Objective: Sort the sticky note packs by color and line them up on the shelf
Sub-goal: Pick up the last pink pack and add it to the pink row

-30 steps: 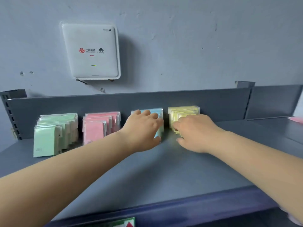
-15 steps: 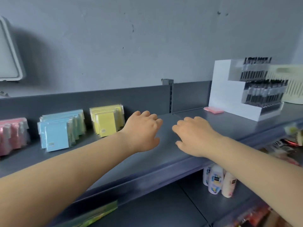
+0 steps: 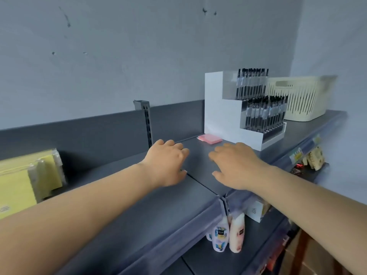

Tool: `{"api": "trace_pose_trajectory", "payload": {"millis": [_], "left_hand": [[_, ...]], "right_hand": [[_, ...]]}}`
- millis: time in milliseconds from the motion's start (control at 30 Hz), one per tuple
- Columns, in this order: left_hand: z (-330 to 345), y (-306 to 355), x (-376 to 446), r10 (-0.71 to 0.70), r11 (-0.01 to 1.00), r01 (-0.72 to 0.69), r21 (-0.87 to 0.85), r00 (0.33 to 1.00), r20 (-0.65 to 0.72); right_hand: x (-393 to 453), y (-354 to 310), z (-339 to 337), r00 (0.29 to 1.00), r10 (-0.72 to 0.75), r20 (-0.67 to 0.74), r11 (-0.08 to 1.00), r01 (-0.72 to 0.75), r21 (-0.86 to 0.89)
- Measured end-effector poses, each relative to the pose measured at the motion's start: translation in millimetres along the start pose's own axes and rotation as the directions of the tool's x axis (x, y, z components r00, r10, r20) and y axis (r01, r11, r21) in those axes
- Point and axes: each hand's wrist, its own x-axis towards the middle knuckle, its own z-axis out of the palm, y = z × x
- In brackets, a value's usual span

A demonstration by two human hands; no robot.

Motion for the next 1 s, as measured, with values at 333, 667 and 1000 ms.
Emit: {"api": "trace_pose_trajectory", "payload": {"millis": [333, 667, 1000], "left_hand": [[48, -10, 114, 0.032, 0.999, -0.033, -0.041, 0.999, -0.031], [101, -26, 188, -0.118, 0.960, 0.137, -0.245, 0.989, 0.092], [125, -19, 213, -0.389, 0.504, 0.449, -0.738, 0.881, 0.270]], "right_hand": [[72, 72, 55, 0.979, 0.162, 0.126, 0.974, -0.180, 0.141], [144, 101, 103, 0.910, 0.273, 0.313, 0.878, -0.368, 0.306], [157, 105, 115, 0.930, 0.247, 0.271, 0.822, -0.349, 0.450]]}}
